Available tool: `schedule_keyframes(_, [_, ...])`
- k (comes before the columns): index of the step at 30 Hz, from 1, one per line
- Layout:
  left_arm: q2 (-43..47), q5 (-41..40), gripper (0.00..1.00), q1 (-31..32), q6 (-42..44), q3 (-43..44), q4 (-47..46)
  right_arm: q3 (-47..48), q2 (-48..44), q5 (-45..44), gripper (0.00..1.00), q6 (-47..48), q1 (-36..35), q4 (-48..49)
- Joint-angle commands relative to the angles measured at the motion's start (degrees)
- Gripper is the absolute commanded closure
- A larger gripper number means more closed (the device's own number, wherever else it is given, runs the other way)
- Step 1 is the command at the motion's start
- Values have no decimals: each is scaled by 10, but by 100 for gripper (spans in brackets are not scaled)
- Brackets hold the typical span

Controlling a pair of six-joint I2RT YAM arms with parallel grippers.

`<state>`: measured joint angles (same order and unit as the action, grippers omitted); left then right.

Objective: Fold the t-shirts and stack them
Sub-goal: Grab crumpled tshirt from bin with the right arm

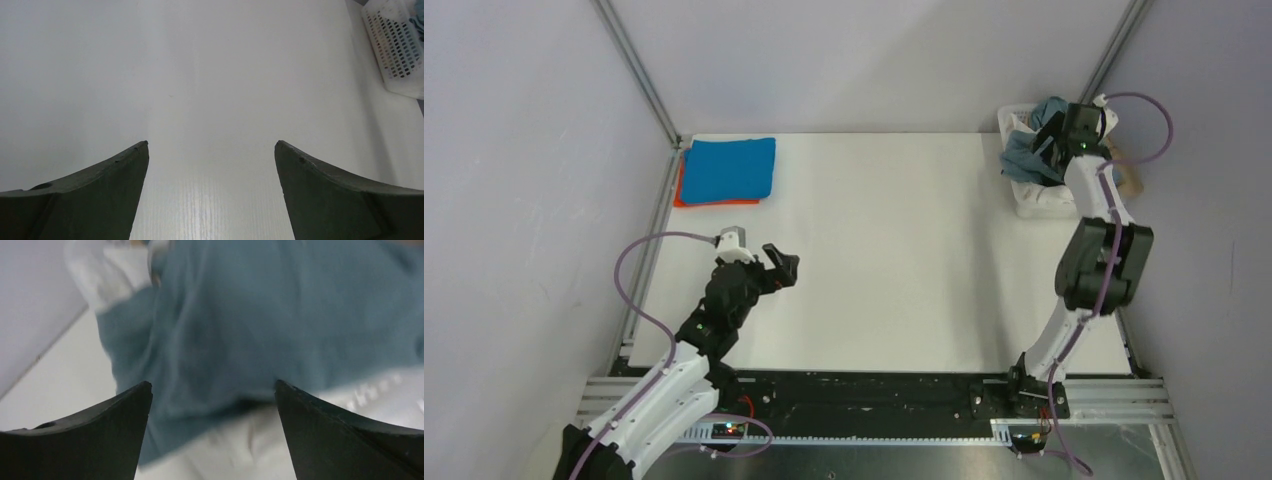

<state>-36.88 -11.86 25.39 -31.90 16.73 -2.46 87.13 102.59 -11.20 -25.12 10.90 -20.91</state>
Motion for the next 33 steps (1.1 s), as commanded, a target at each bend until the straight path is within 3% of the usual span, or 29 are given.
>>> schedule_keyframes(1, [-4, -17, 0, 2, 12, 17, -20, 189, 134, 19, 4, 37, 7, -77])
schedule_keyframes(4, [-10, -21, 0, 2, 13, 19, -20, 279, 185, 50, 7, 43, 6, -117])
schedule_keyframes(10, [-17, -24, 0, 2, 15, 19, -20, 297, 214, 44, 8, 25, 8, -100])
schedule_keyframes(19, [-21, -38, 0, 2, 16, 19, -19, 331, 278, 67, 20, 24, 5, -121])
schedule_keyframes(21, [-22, -43, 0, 2, 15, 19, -18, 340, 290, 75, 29, 25, 4, -121])
schedule_keyframes(23, [-23, -46, 0, 2, 15, 21, -17, 343, 293, 74, 52, 25, 2, -114])
schedule_keyframes(24, [-25, -45, 0, 2, 15, 22, -17, 343, 289, 67, 69, 26, 1, -106])
schedule_keyframes(28, [-27, -41, 0, 2, 13, 26, -14, 370, 272, 39, 100, 29, 2, -100])
schedule_keyframes(33, [-24, -40, 0, 2, 7, 27, -13, 408, 217, 10, 100, 54, 0, -92])
